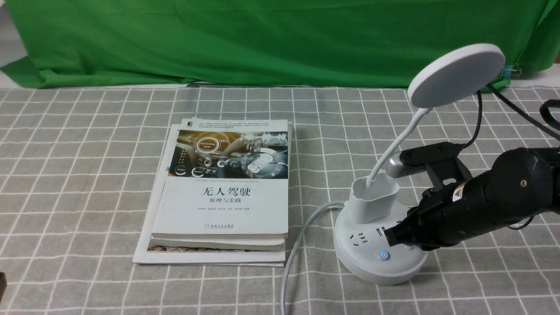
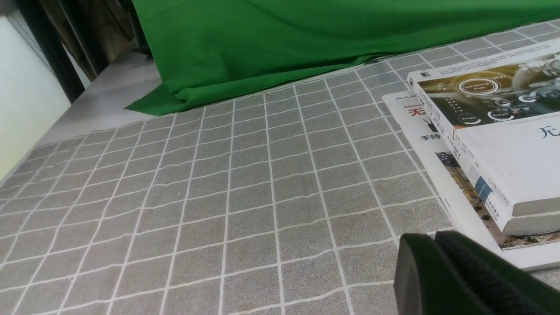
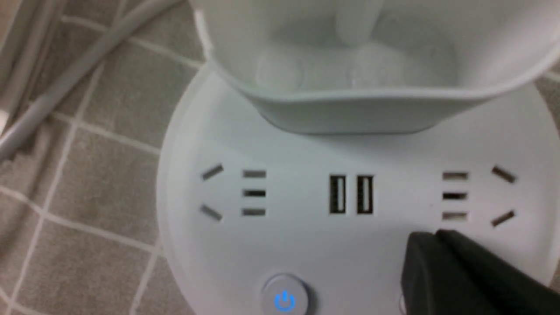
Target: Turn off the desk lamp on the grey coffee tablecloth by hand.
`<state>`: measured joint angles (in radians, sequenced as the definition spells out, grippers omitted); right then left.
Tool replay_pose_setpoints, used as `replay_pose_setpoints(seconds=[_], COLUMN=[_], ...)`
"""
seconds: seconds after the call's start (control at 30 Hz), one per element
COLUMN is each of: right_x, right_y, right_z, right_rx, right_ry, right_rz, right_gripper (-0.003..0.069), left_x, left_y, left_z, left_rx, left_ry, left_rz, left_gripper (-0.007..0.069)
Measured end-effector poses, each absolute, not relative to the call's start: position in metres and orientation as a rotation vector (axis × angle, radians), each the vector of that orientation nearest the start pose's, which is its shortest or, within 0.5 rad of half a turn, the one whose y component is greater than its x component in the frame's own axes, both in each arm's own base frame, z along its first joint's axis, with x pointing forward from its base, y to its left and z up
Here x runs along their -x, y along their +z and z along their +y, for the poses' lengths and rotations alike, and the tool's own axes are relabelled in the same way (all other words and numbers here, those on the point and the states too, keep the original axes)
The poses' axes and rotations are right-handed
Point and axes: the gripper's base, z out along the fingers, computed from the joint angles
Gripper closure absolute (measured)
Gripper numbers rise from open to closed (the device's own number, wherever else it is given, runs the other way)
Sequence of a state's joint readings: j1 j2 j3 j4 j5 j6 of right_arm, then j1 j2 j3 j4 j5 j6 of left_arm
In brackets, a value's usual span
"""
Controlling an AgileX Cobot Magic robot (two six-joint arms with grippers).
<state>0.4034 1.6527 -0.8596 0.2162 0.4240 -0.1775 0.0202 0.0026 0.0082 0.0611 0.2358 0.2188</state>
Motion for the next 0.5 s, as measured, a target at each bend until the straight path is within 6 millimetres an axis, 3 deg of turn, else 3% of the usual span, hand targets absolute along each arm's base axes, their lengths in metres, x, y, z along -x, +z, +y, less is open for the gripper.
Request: replay_pose_setpoints(seconds=[0.2, 0.3, 0.5], right_x=[-0.266, -0.258, -0.221], right_y=[0.194, 0.214, 0.267], right_z=[0.123, 0.118, 0.098], right_rx=[0.555, 0.541, 0.521], right_ry=[0.251, 0.247, 0.215], right_rz=[2.639, 2.605, 2.478], right_gripper=[0.0623, 0.0623, 0.0624], left_x=[-0.056, -0.056, -0.056], left_y=[0.189, 0.189, 0.189], left_z=[0.002, 0.002, 0.002], left_rx=[-0.213, -0.213, -0.213], left_ry=[0.232, 0.232, 0.232], left_rz=[1.722, 1.722, 1.722], left_gripper=[0.0606, 0.0606, 0.0606])
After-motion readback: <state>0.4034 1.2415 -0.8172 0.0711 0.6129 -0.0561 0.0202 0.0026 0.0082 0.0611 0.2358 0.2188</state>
